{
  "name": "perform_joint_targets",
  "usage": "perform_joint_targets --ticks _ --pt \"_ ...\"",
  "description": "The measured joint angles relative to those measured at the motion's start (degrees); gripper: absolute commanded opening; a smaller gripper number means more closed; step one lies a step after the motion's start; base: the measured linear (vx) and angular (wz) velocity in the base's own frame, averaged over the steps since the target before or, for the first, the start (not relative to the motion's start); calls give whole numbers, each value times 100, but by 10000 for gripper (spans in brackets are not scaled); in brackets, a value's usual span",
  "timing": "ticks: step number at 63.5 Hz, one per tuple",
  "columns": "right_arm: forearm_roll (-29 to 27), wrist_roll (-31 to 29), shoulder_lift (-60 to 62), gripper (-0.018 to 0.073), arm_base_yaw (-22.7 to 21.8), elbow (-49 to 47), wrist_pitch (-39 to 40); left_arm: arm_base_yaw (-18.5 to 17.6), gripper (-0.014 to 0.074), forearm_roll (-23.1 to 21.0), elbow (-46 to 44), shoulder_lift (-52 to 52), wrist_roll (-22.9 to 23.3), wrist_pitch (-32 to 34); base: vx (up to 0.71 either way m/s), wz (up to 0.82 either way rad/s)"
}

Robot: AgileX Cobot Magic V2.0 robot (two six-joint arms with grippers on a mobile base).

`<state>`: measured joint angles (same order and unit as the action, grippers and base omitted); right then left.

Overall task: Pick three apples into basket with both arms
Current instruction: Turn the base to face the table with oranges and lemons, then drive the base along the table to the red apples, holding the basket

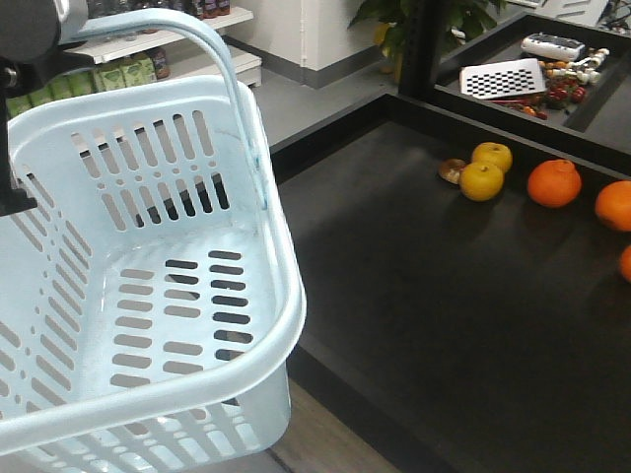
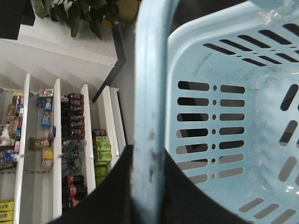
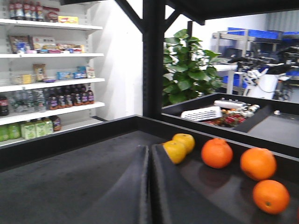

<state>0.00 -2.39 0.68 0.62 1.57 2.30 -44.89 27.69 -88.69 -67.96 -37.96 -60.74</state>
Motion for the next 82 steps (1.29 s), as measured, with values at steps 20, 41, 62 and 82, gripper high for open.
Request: perform_joint_targets --ticks 20,41,62,82 --pt "0 0 0 -8 0 0 0 0 -6 0 0 0 0 0 -1 -36" --pt "0 0 0 -8 0 0 0 0 -6 0 0 0 0 0 3 -28" --pt "0 0 0 -8 0 0 0 5 -6 11 0 -9 0 -21 1 -5" --pt "0 0 0 -8 0 0 0 0 -6 -138 0 -16 0 -53 0 -1"
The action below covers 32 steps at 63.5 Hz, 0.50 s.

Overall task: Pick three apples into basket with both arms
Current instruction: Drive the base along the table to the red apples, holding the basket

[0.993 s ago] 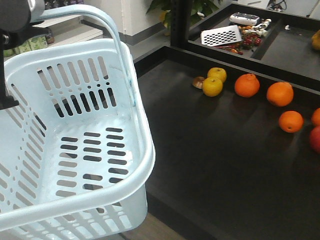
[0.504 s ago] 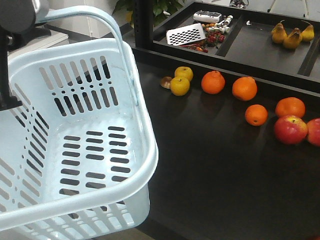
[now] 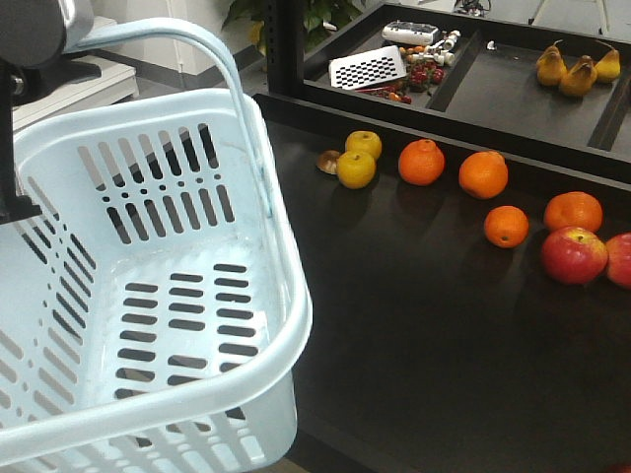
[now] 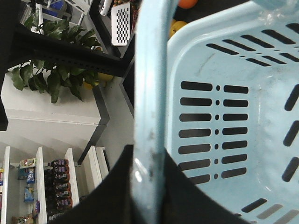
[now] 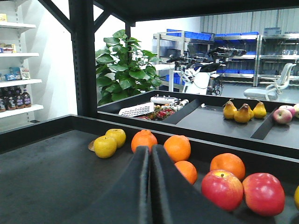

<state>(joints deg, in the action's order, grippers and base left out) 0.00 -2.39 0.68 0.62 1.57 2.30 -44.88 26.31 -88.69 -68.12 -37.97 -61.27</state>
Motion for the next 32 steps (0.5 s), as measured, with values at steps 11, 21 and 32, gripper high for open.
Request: perform_joint_targets --ticks 11,21,32 --pt "0 0 0 -8 0 0 0 0 -6 -1 0 0 0 0 0 -2" --pt "0 0 0 -8 0 0 0 0 -6 -6 0 0 0 0 0 0" --pt "0 0 0 -8 0 0 0 0 -6 -11 0 0 0 -5 0 0"
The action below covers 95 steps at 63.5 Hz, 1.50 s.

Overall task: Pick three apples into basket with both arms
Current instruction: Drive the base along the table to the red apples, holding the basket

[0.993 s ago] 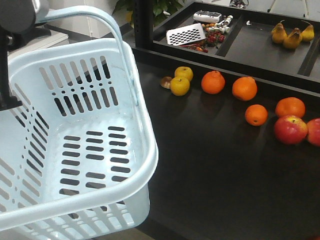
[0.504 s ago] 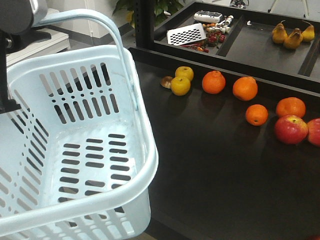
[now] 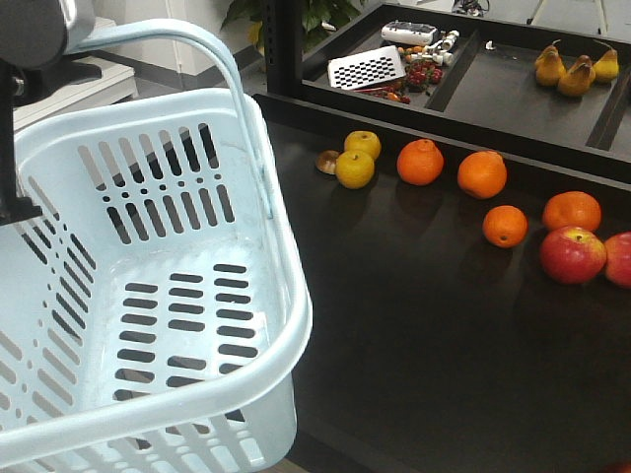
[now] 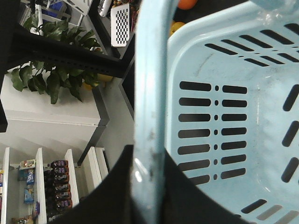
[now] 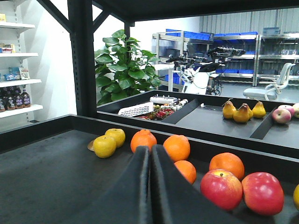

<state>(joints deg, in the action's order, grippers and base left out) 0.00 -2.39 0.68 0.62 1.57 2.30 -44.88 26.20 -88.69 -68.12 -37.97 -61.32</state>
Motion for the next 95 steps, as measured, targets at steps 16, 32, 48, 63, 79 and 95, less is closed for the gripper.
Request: perform_joint_targets --ticks 16,32,48,63,79,95 --pt "0 0 0 -8 0 0 0 0 -6 25 0 27 0 -60 2 -13" --pt "0 0 0 -8 0 0 0 0 -6 -293 0 -4 -5 -35 11 -56" --pt "0 0 0 -8 0 0 0 0 -6 -328 0 -17 -5 -16 11 -43" --pt "0 0 0 -8 0 0 11 6 -6 -343 0 -29 -5 -103 9 -36" --pt "0 0 0 -8 0 0 11 1 -6 -271 0 -29 -1 -93 6 -24" --pt "0 0 0 -8 0 0 11 1 -6 -284 0 -29 -1 -95 1 -12"
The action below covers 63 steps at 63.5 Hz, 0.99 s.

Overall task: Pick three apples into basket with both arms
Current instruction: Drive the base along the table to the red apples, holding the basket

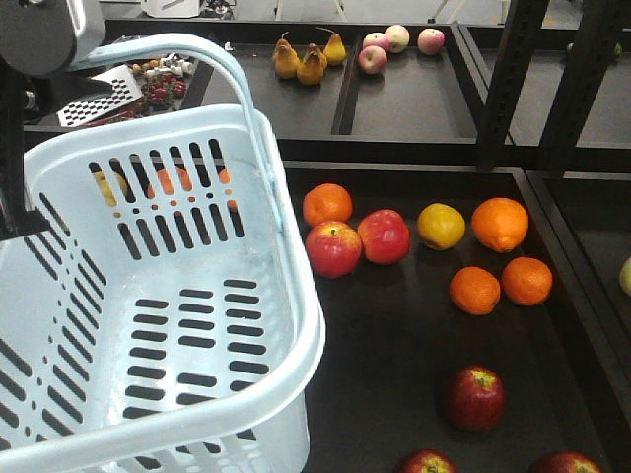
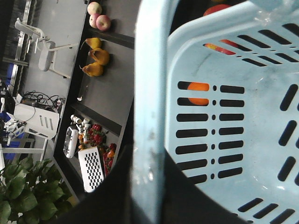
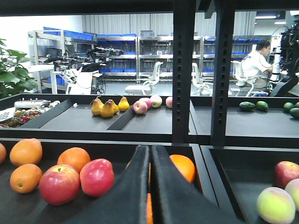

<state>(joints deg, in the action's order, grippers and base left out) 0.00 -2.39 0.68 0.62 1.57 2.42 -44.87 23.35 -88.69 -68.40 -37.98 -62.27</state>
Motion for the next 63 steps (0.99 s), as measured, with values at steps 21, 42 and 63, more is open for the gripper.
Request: perform_joint_targets --ticks 21,42,63 --pt "0 0 0 -8 0 0 0 0 -6 -2 0 0 0 -6 -1 -5" --pt "0 0 0 -8 0 0 0 0 -6 -2 0 0 0 -6 -1 -4" --pt "0 0 0 -8 0 0 0 0 -6 3 0 0 0 -6 0 0"
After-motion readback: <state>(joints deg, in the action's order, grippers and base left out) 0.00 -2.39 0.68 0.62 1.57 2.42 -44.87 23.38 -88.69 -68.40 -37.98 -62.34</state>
